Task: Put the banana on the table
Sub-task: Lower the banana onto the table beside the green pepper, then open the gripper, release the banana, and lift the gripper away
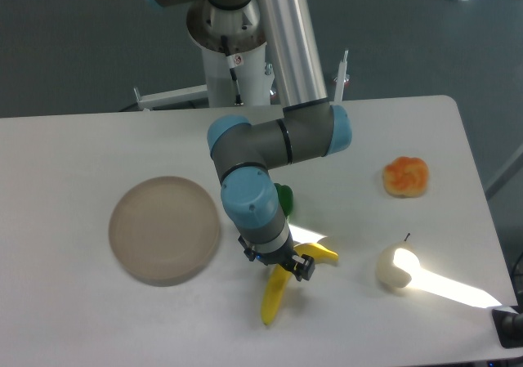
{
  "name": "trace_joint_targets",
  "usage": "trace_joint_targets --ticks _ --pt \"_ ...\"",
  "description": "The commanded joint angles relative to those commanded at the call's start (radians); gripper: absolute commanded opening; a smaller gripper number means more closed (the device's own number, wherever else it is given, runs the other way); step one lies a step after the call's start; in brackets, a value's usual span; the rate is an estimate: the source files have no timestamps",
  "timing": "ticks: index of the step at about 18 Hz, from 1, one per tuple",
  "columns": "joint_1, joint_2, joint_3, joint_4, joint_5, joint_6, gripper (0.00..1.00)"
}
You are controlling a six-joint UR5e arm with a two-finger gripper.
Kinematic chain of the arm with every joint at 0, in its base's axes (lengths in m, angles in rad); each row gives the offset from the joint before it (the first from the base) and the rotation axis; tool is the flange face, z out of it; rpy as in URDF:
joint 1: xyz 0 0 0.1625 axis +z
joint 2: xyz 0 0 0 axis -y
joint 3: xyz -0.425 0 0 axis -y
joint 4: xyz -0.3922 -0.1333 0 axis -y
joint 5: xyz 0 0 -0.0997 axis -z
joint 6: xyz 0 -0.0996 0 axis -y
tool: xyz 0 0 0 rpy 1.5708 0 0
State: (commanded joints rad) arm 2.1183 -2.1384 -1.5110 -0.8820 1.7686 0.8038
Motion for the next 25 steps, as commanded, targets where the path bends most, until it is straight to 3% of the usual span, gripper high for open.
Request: trace_joint_targets --ticks 9,14,19,25 --pt "0.107 0.031 0.072 0.008 -0.005 0.005 1.00" --pt "0.176 0.054 0.072 0.005 -0.003 0.176 1.00" --pt "0.219 0.109 0.023 -0.012 -0.005 0.407 1.00" --pt "0.252 0.155 -0.057 -0.015 -0.021 0.485 1.00"
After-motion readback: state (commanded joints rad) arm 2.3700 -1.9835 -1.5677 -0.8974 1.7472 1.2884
